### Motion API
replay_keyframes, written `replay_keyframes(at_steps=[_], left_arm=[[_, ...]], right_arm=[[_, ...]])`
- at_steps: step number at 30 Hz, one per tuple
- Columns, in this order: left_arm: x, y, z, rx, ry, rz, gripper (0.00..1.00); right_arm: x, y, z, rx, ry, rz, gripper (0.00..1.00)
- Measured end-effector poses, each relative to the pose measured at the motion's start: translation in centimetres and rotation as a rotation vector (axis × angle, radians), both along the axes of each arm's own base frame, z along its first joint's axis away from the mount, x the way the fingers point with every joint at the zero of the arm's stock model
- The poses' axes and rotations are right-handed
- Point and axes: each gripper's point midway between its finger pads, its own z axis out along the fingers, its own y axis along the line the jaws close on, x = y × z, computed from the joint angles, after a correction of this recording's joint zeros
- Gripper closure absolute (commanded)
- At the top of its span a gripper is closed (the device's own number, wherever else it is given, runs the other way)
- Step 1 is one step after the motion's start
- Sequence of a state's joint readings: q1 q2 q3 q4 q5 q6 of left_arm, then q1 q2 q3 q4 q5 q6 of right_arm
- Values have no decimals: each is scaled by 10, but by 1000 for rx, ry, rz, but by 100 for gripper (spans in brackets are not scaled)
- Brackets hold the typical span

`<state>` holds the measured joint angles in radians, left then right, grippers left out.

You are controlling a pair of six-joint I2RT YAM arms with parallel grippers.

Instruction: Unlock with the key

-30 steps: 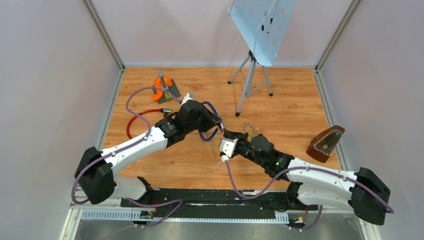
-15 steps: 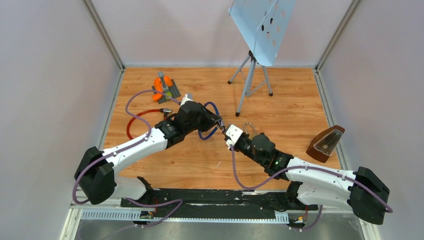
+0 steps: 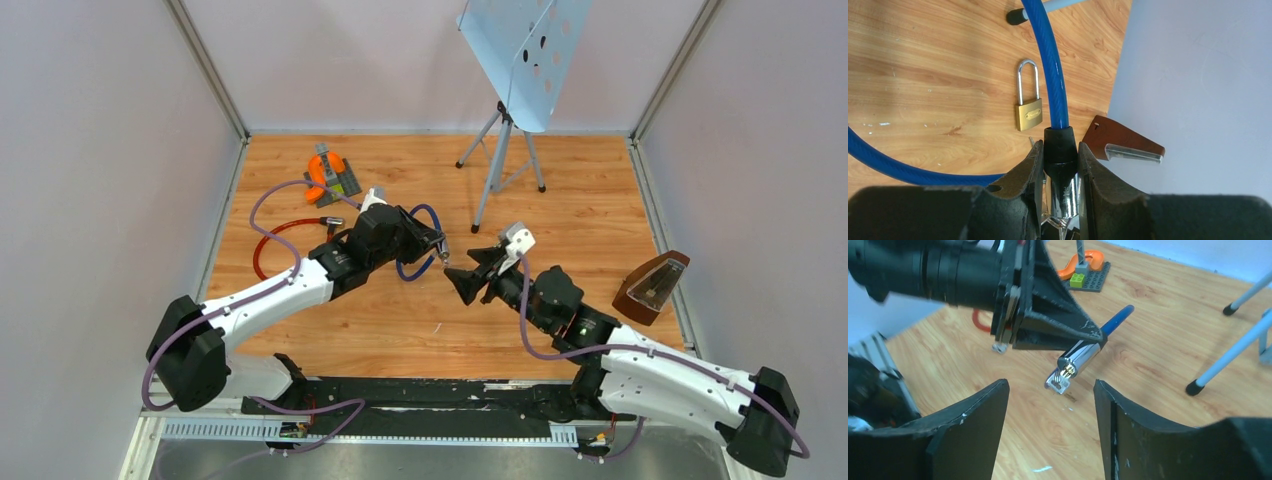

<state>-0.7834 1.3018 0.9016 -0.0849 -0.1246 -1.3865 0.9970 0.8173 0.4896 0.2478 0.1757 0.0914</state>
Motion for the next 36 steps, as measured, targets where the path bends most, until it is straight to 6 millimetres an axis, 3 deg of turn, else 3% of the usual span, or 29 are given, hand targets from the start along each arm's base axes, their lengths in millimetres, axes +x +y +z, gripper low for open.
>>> replay_keyframes(at_steps=[6, 13, 21, 36], left_arm=[[0, -1, 0, -3, -1, -3, 100], [1, -2, -1, -2, 1, -4, 100], [1, -2, -2, -2, 2, -6, 100], [1, -3, -3, -4, 4, -9, 100]], right_arm=[[18, -12, 19, 204, 205, -118, 42], [47, -4, 10, 259, 395, -199, 45], [48, 12, -9, 241, 514, -175, 48], [48, 13, -26, 234, 578, -187, 54]])
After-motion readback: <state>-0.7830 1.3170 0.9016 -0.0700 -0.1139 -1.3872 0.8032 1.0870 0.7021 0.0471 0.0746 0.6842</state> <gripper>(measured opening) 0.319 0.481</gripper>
